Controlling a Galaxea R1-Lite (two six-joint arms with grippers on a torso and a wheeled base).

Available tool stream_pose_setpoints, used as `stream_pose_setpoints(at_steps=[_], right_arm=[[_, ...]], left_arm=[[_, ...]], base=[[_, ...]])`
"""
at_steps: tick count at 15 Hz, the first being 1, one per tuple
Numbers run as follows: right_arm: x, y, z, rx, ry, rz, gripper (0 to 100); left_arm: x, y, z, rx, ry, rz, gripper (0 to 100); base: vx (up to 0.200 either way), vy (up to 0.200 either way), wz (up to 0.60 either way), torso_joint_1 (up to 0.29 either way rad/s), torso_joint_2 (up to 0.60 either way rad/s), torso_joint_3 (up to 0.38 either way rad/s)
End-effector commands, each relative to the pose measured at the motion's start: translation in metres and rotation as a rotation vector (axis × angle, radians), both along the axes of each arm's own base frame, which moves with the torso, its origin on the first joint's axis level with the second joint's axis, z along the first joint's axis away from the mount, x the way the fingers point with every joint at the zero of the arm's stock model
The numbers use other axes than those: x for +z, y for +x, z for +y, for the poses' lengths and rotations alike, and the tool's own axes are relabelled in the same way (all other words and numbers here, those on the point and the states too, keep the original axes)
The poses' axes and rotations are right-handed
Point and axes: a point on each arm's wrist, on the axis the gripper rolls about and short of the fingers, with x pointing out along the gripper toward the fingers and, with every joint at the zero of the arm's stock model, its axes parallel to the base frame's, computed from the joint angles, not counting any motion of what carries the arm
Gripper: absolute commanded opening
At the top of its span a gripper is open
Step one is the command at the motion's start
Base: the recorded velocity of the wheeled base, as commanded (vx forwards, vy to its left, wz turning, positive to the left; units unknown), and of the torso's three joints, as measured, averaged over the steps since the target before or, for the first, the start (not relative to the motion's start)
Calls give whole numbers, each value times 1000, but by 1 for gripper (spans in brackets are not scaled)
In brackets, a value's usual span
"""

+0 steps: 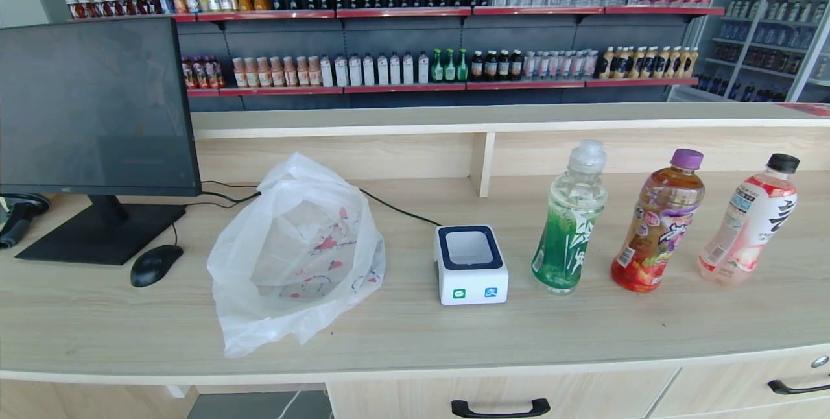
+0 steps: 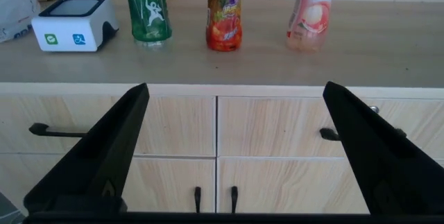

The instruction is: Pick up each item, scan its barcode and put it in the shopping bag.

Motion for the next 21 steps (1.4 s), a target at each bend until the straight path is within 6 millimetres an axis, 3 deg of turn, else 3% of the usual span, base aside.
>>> stream_pose_setpoints(at_steps=[1, 3, 6, 8, 9, 15, 19, 21], right_arm=[[13, -5, 0, 10, -2, -24, 100], [32, -10, 0, 32, -2, 4, 100], [71, 3, 0, 72, -1, 56, 100], [111, 35, 1, 98, -5, 60, 100], [121, 52, 2, 101, -7, 37, 100], [147, 156, 15, 148, -20, -130, 100], [145, 199, 35, 229, -21, -228, 100], [143, 229, 43, 231, -13, -361, 100]], left_arm=[[0, 0, 0, 0, 0, 0, 100], [0, 0, 0, 0, 0, 0, 100], [0, 0, 0, 0, 0, 0, 100], [0, 0, 0, 0, 0, -2, 100], [0, 0, 0, 0, 0, 0, 100], [0, 0, 0, 0, 0, -2, 100], [0, 0, 0, 0, 0, 0, 100], [0, 0, 0, 0, 0, 0, 100]], base=[[0, 0, 0, 0, 0, 0], [0, 0, 0, 0, 0, 0], [0, 0, 0, 0, 0, 0], [0, 0, 0, 0, 0, 0], [0, 0, 0, 0, 0, 0], [0, 0, 0, 0, 0, 0], [0, 0, 0, 0, 0, 0], [0, 0, 0, 0, 0, 0]])
